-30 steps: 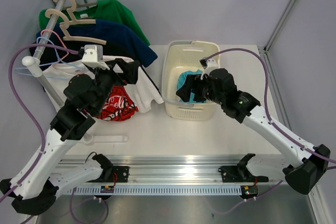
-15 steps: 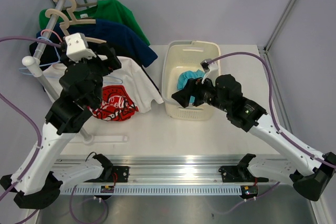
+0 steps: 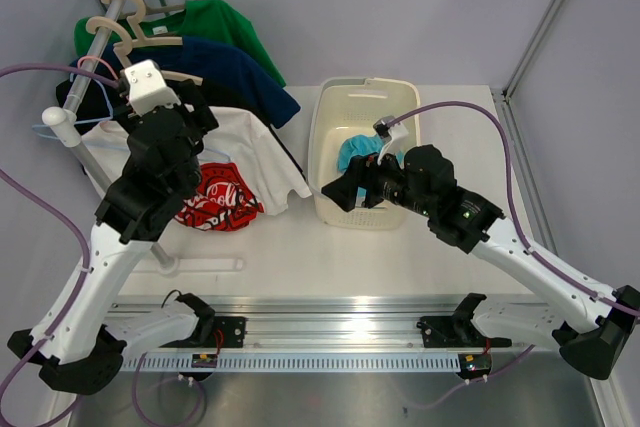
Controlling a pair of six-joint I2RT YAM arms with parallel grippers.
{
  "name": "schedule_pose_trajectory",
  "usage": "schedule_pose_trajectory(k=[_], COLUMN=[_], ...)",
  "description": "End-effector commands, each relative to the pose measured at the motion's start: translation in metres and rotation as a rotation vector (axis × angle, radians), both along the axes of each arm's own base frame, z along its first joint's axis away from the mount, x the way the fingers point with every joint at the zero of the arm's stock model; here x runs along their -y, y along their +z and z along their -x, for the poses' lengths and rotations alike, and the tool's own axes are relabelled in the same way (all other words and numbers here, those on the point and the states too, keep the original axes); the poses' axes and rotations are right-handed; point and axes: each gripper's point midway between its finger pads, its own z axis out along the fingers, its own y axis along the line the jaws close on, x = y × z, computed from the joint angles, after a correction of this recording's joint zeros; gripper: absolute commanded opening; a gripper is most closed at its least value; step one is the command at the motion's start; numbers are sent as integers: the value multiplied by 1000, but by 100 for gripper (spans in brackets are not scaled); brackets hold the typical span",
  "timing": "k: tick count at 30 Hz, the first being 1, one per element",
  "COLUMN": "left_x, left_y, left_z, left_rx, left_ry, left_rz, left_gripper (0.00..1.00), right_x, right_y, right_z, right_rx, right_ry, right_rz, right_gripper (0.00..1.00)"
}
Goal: Remove the t-shirt from the hanger
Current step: Pick up the hanger from the clothesline.
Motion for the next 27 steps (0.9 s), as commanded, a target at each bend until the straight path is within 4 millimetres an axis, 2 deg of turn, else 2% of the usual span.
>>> schedule_pose_trajectory(k=[1, 4, 14, 21, 27], left_x=[-11, -16, -32, -39, -43], left_y=[12, 3, -14, -19, -13], left_z=[2, -2, -20, -35, -37], left_rx=[44, 33, -6, -34, -15], left_ry=[47, 61, 112, 144, 158], left_rz=[34, 38, 38, -10, -40], left_gripper=[79, 73, 67, 64, 58], right_x=[-7, -9, -13, -15, -16], right_y=[14, 15, 15, 15, 14], right_z=[6, 7, 12, 13, 15], right_rx=[45, 46, 41, 40, 40], right_ry=[45, 55, 89, 101, 115], right_rz=[-28, -34, -43, -48, -43], right_gripper=[89, 89, 89, 89, 89])
